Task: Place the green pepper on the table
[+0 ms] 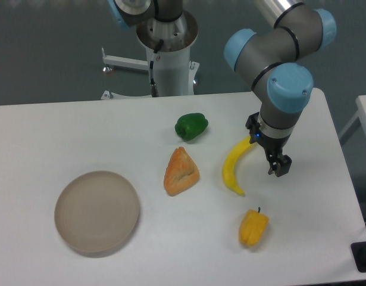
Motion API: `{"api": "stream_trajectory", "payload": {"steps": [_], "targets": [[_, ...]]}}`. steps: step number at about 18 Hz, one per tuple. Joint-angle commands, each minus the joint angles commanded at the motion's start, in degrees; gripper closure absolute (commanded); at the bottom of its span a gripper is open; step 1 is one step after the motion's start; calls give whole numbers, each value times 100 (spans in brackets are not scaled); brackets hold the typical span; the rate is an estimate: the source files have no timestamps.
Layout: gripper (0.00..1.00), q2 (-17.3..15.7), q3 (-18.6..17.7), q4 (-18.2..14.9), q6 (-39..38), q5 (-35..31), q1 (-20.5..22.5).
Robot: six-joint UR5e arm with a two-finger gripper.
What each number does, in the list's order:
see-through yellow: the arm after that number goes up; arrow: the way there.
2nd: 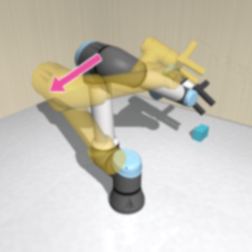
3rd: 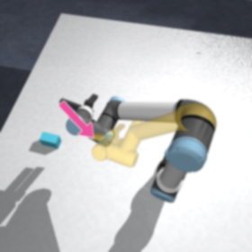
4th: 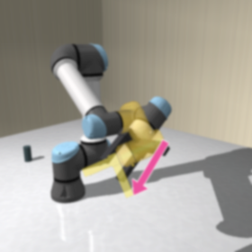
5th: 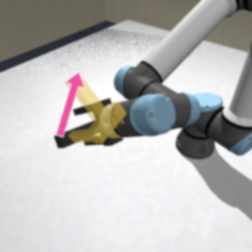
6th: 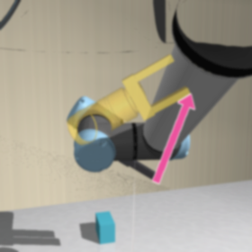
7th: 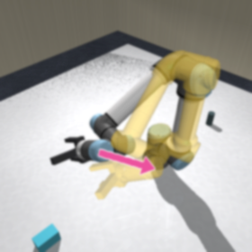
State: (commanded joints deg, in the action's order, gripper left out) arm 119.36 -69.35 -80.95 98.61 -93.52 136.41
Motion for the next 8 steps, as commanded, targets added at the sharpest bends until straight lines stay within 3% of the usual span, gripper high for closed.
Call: {"api": "stream_trajectory", "payload": {"steps": [8], "targets": [[0,105,35,79,-44,70,-18]]}}
